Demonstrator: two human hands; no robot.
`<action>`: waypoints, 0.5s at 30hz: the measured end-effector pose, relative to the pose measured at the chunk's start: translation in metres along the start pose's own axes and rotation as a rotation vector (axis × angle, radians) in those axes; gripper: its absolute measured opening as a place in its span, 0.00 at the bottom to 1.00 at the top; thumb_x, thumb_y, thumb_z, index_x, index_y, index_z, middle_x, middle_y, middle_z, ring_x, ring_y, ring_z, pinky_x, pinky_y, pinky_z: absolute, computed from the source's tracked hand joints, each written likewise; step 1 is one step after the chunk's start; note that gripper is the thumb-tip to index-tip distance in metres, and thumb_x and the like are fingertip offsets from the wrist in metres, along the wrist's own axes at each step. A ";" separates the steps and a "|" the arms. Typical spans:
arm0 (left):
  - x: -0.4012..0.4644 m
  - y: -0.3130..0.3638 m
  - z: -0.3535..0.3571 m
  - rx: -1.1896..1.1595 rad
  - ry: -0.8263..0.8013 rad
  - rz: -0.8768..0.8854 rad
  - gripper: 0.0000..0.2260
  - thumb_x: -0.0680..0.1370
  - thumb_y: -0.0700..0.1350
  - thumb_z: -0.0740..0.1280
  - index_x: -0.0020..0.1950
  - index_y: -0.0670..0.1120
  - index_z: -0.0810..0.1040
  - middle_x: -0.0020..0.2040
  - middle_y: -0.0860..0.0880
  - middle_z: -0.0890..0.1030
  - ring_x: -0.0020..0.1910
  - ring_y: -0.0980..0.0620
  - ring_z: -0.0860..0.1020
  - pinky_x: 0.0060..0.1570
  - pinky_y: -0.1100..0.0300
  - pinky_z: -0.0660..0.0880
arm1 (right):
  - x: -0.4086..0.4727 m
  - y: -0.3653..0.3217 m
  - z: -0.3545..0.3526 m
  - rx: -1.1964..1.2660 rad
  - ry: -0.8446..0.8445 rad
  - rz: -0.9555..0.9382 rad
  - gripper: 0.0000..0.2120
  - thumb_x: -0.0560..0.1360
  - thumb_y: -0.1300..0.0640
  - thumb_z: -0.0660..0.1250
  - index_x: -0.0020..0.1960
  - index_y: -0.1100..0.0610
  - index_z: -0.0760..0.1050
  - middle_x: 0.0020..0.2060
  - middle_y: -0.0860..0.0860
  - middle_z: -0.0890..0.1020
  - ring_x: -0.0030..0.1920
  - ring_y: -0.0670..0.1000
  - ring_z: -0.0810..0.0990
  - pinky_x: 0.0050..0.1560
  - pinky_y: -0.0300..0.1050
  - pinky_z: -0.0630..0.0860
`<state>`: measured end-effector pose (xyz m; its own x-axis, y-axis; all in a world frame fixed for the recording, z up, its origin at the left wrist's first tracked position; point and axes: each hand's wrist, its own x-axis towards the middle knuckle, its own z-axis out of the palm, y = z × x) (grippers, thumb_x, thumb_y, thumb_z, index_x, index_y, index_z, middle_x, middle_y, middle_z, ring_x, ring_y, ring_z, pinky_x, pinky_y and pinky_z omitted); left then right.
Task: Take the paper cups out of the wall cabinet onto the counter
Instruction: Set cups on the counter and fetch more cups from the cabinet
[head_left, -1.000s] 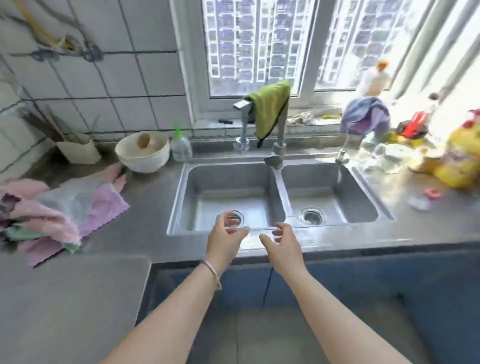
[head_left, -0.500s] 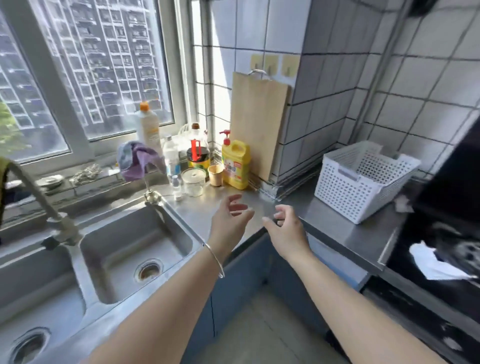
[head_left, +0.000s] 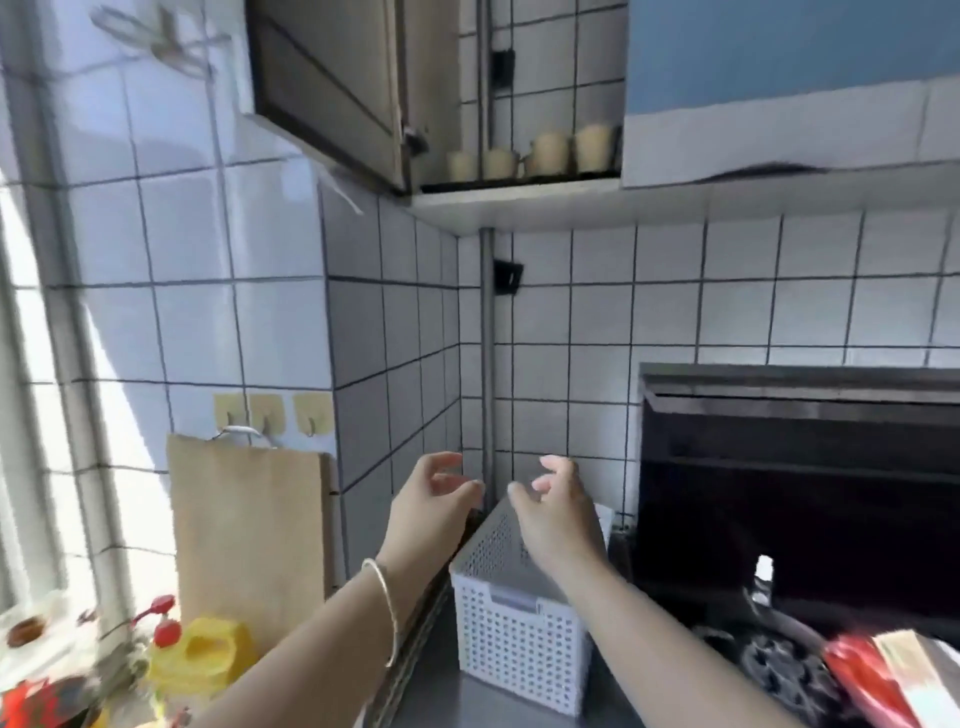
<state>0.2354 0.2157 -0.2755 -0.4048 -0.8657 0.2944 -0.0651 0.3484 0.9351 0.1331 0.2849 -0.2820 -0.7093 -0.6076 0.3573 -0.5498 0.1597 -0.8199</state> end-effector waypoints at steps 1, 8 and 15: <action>0.018 0.012 0.005 -0.014 -0.019 0.023 0.16 0.74 0.45 0.67 0.62 0.51 0.72 0.48 0.54 0.78 0.44 0.59 0.77 0.39 0.65 0.71 | 0.017 -0.007 -0.007 -0.001 0.047 -0.015 0.24 0.75 0.49 0.61 0.69 0.54 0.62 0.61 0.51 0.75 0.58 0.52 0.75 0.55 0.47 0.73; 0.120 0.079 0.048 -0.100 -0.127 0.168 0.16 0.74 0.45 0.67 0.61 0.51 0.73 0.47 0.56 0.79 0.45 0.56 0.78 0.43 0.61 0.74 | 0.129 -0.048 -0.060 -0.018 0.252 -0.143 0.24 0.76 0.50 0.61 0.70 0.54 0.60 0.62 0.51 0.75 0.56 0.51 0.75 0.47 0.41 0.68; 0.213 0.141 0.072 -0.151 -0.049 0.315 0.17 0.74 0.45 0.67 0.63 0.50 0.72 0.51 0.51 0.79 0.49 0.51 0.78 0.47 0.57 0.75 | 0.231 -0.079 -0.086 0.004 0.324 -0.298 0.24 0.76 0.51 0.63 0.70 0.55 0.61 0.62 0.52 0.74 0.55 0.52 0.74 0.47 0.40 0.67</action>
<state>0.0746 0.1065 -0.0949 -0.4275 -0.7047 0.5662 0.2038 0.5351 0.8198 -0.0253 0.1989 -0.0957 -0.6219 -0.3512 0.7000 -0.7503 0.0110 -0.6610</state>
